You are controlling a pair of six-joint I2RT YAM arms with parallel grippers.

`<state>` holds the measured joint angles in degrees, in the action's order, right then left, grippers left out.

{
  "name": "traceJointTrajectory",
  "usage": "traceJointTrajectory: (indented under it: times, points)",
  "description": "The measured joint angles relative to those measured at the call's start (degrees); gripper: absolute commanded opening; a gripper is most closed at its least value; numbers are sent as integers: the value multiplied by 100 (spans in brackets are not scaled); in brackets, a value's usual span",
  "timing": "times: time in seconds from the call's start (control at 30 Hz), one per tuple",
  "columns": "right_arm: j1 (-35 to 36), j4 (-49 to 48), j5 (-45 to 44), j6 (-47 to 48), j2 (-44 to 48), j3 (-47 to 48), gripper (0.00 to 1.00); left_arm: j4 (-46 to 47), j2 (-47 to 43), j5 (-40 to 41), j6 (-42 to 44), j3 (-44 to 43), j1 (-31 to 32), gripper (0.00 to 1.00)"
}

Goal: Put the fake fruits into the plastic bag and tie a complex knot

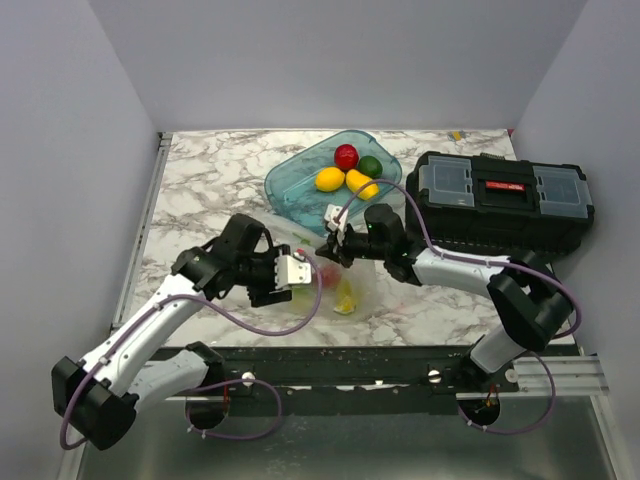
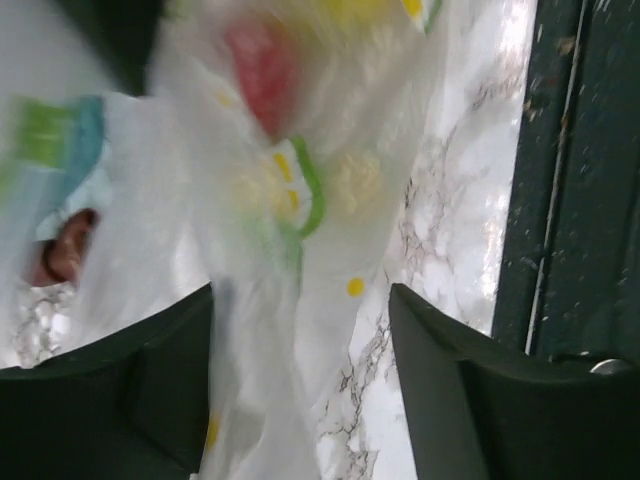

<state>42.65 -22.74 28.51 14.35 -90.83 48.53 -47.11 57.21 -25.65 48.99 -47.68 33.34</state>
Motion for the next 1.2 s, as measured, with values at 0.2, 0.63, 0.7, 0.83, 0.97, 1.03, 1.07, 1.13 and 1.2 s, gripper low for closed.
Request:
traceJointTrajectory:
  times: [0.2,0.63,0.7,0.83,0.97,1.03,1.07,1.13,1.2]
  points:
    - [39,68,-17,350,0,-332,1,-317,-616,-848,-1419,-1497,-680,75]
    - [42,20,-120,522,79,-328,1,0,-103,-1080,-4492,-2367,-2876,83]
    - [42,9,-151,522,107,-323,1,-87,-85,-1049,-4771,-2026,-2879,84]
    - [44,4,-214,544,129,-273,1,-203,-92,-1034,-5193,-1622,-2879,78]
    - [44,2,-240,717,129,-269,1,-243,-94,-1064,-5410,-1451,-2889,39]
    - [44,2,-260,844,129,-269,0,-225,-107,-1255,-5464,-1451,-2916,27]
    - [44,4,-275,918,129,-271,1,-195,-136,-1362,-5506,-1451,-2918,23]
    - [44,0,-315,1029,129,-280,1,-37,-326,-1554,-5598,-1438,-2922,14]
    - [44,-33,-358,1147,127,-310,1,138,-568,-1665,-5611,-1438,-2922,2]
